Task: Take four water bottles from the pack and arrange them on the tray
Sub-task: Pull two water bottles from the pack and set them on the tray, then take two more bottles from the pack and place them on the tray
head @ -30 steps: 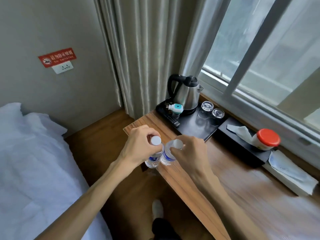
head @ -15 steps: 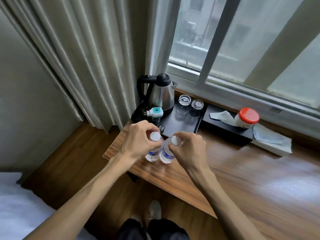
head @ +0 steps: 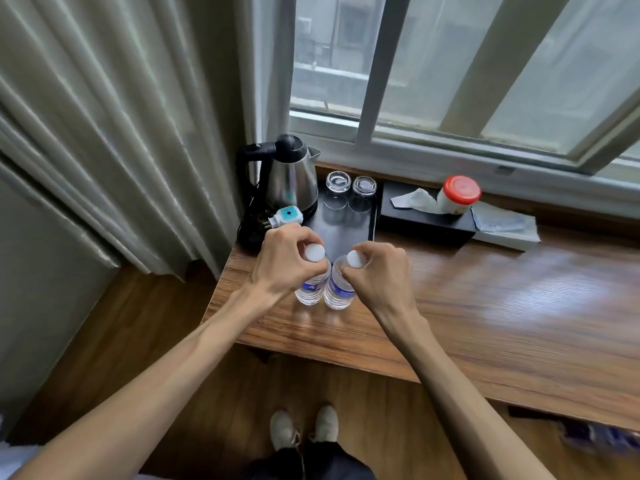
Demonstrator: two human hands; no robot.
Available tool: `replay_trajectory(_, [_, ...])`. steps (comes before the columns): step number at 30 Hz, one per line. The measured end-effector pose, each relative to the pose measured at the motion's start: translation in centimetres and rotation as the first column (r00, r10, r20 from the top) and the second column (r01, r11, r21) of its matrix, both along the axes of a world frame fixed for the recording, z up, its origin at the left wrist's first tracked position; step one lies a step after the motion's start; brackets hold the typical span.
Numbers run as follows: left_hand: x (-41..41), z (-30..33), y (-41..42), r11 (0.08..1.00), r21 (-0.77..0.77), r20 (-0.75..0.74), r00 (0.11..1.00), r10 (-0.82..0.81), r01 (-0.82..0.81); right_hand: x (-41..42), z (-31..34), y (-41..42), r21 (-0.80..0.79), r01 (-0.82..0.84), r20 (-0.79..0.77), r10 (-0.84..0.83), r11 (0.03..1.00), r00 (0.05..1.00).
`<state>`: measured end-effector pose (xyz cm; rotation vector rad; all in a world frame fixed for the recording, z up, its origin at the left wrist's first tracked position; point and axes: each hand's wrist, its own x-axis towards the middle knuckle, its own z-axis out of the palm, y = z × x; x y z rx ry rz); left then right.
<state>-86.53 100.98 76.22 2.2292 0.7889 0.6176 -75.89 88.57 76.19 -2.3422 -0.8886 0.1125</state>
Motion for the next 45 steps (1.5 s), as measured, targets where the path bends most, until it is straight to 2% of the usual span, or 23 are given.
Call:
replay_trajectory(22, [3.0,-2.0,3.0,1.0,-0.01,-0.048,0.999,-0.001,0.001,2.0,-1.4,3.3,-0.038,0.064,-0.092,-0.068,0.997,0.993])
replay_trajectory(28, [3.0,-2.1,3.7,0.997,-0.079,-0.03,0.999,-0.024,0.022,1.5,-1.1,3.2,-0.04,0.036,-0.04,-0.038,0.999,0.998])
replay_trajectory(33, [2.3,-2.8,3.3,0.997,-0.053,-0.042,0.997,-0.061,0.058,1.1,-1.5,2.6,-0.089,0.022,-0.022,-0.024,0.996,0.999])
replay_trajectory(36, [1.7,-2.7,2.7,0.995,-0.077,-0.005,0.998,-0.057,0.056,0.9,-2.0,2.0,-0.041,0.053,-0.134,-0.058,0.998,0.989])
replay_trajectory(40, [1.8,-1.2,0.9,0.996,0.059,0.118,0.99,-0.071,0.065,1.4,-2.1,-0.7,0.038,0.16,-0.37,-0.135,0.986,0.919])
replay_trajectory(42, [2.7,-0.2,-0.5,0.989,0.097,0.136,0.983,-0.126,0.113,1.8,-2.2,-2.8,0.056,0.212,-0.409,-0.171,0.976,0.896])
replay_trajectory(45, [5.1,1.0,-3.3,0.963,0.055,0.114,0.956,-0.269,0.265,2.9,-2.2,-6.6,0.063,0.273,-0.411,-0.224,0.96,0.884])
